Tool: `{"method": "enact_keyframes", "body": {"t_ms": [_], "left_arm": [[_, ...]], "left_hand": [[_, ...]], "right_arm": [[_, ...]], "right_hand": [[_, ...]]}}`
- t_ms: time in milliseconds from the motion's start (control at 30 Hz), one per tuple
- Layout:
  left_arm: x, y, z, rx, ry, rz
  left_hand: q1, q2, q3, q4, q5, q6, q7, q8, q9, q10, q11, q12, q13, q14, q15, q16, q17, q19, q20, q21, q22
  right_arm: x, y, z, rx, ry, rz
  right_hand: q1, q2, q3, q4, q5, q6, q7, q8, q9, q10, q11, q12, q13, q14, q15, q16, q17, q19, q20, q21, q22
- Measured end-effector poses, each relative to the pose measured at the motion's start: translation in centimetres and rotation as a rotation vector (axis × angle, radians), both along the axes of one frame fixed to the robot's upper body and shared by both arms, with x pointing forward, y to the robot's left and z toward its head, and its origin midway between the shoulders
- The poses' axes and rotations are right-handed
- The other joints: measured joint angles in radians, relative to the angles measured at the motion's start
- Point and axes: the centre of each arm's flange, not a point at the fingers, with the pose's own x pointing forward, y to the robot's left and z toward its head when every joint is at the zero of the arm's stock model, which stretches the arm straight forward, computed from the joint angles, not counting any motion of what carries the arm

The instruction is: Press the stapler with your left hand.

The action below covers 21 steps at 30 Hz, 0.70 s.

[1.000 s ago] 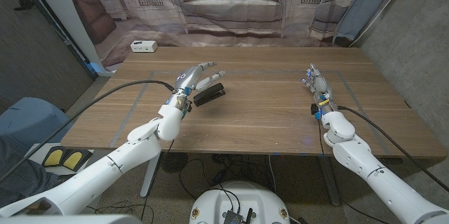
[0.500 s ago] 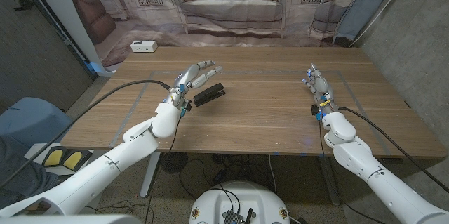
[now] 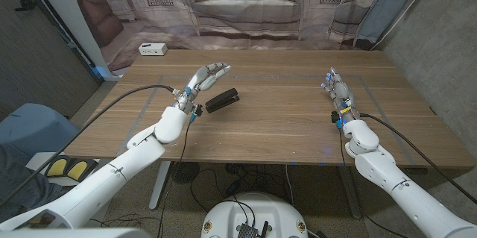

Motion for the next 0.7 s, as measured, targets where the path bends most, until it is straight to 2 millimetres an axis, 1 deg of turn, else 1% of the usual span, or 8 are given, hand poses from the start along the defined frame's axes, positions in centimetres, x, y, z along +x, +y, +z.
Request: {"method": "enact_keyframes", "body": {"t_ms": [67, 100, 433, 500, 533, 567, 633, 700], "left_arm": [[0.2, 0.1, 0.1, -0.012, 0.01, -0.018], [0.2, 0.1, 0.1, -0.015, 0.014, -0.026], [0.7, 0.6, 0.4, -0.071, 0.052, -0.095], [0.9, 0.7, 0.3, -0.089, 0.066, -0.121], [0.9, 0.8, 0.3, -0.097, 0.072, -0.13], [1.0, 0.8, 0.3, -0.1, 0.074, -0.132], [1.2, 0.9, 0.2, -0.122, 0.091, -0.158], [1.4, 1.0, 0.2, -0.136, 0.099, -0.169]], "left_hand": [[0.0, 0.0, 0.0, 0.0, 0.0, -0.004, 0.004, 0.0, 0.0, -0.004, 0.004, 0.0, 0.0, -0.003, 0.001, 0.0, 0.0, -0.004, -0.003, 0.0, 0.0], [0.0, 0.0, 0.0, 0.0, 0.0, -0.004, 0.004, 0.0, 0.0, -0.008, 0.001, 0.0, 0.0, -0.006, -0.001, 0.0, 0.0, -0.009, 0.002, 0.0, 0.0], [-0.013, -0.005, -0.004, 0.004, 0.0, -0.042, 0.002, 0.0, 0.0, -0.044, 0.003, 0.0, 0.0, -0.042, 0.003, -0.008, 0.0, -0.03, 0.002, -0.006, 0.0], [-0.013, -0.005, -0.004, 0.004, 0.0, -0.05, 0.004, 0.0, 0.0, -0.049, 0.002, 0.0, -0.001, -0.053, 0.002, -0.008, 0.0, -0.037, -0.005, -0.006, 0.0], [-0.014, -0.005, -0.004, 0.004, 0.0, -0.054, 0.007, 0.0, 0.0, -0.052, 0.006, 0.0, -0.002, -0.052, 0.003, -0.008, 0.0, -0.038, -0.005, -0.006, 0.0], [-0.017, -0.001, -0.004, 0.004, 0.0, -0.058, 0.003, 0.0, 0.0, -0.054, 0.007, 0.0, -0.003, -0.052, 0.003, -0.008, 0.0, -0.042, -0.001, -0.006, 0.0], [-0.017, -0.001, -0.006, 0.002, 0.0, -0.062, 0.005, 0.0, 0.0, -0.058, 0.004, 0.0, -0.003, -0.062, 0.003, -0.008, 0.0, -0.048, -0.005, -0.006, 0.0], [-0.017, -0.001, -0.008, 0.0, 0.0, -0.071, 0.009, 0.0, 0.0, -0.064, 0.007, 0.0, -0.003, -0.063, 0.002, -0.008, 0.0, -0.048, -0.006, -0.006, 0.0]], "right_arm": [[-0.1, 0.0, 0.1, -0.002, -0.003, 0.0], [-0.1, 0.0, 0.1, -0.003, -0.004, 0.001], [-0.4, 0.0, 0.2, -0.011, -0.017, 0.001], [-0.5, 0.0, 0.1, -0.012, -0.018, 0.001], [-0.6, 0.1, 0.1, -0.013, -0.019, 0.001], [-0.6, 0.1, 0.1, -0.013, -0.019, 0.002], [-0.7, 0.1, 0.1, -0.015, -0.022, 0.002], [-0.8, 0.0, 0.1, -0.016, -0.026, 0.002]], "right_hand": [[0.0, 0.0, 0.0, 0.0, 0.0, 0.004, -0.004, 0.0, 0.0, 0.0, 0.0, 0.0, 0.0, 0.0, 0.0, 0.0, -0.001, 0.006, 0.006, 0.0, 0.0], [0.0, 0.0, 0.0, 0.0, 0.0, 0.004, -0.004, 0.0, 0.0, 0.0, 0.0, 0.0, 0.0, 0.0, 0.0, 0.0, -0.001, 0.005, 0.005, 0.0, 0.0], [0.0, 0.0, 0.0, 0.0, 0.0, 0.005, -0.005, 0.0, 0.0, 0.005, 0.006, 0.0, 0.0, 0.0, 0.0, 0.0, -0.001, 0.005, 0.005, 0.0, 0.0], [0.0, 0.0, 0.0, 0.0, 0.0, 0.005, -0.005, 0.0, 0.0, 0.005, 0.006, 0.0, 0.0, 0.0, 0.0, 0.0, -0.001, 0.005, 0.005, 0.0, 0.0], [0.0, 0.0, 0.0, 0.0, 0.0, 0.005, -0.005, 0.0, 0.0, 0.005, 0.006, 0.0, 0.0, 0.0, 0.0, 0.0, -0.001, 0.005, 0.005, 0.0, 0.0], [0.0, 0.0, 0.0, 0.0, 0.0, 0.005, -0.005, 0.0, 0.0, 0.005, 0.006, 0.0, 0.0, 0.0, 0.0, 0.0, -0.001, 0.005, 0.005, 0.0, 0.0], [0.0, 0.0, 0.0, 0.0, 0.0, 0.005, -0.005, 0.0, 0.0, 0.005, 0.006, 0.0, 0.0, 0.0, 0.0, 0.0, -0.001, 0.005, 0.005, 0.0, 0.0], [0.0, 0.0, 0.0, 0.0, 0.0, 0.005, -0.005, 0.0, 0.0, 0.005, 0.006, 0.0, 0.0, 0.004, 0.004, 0.0, -0.001, 0.011, 0.0, 0.0, 0.0]]}}
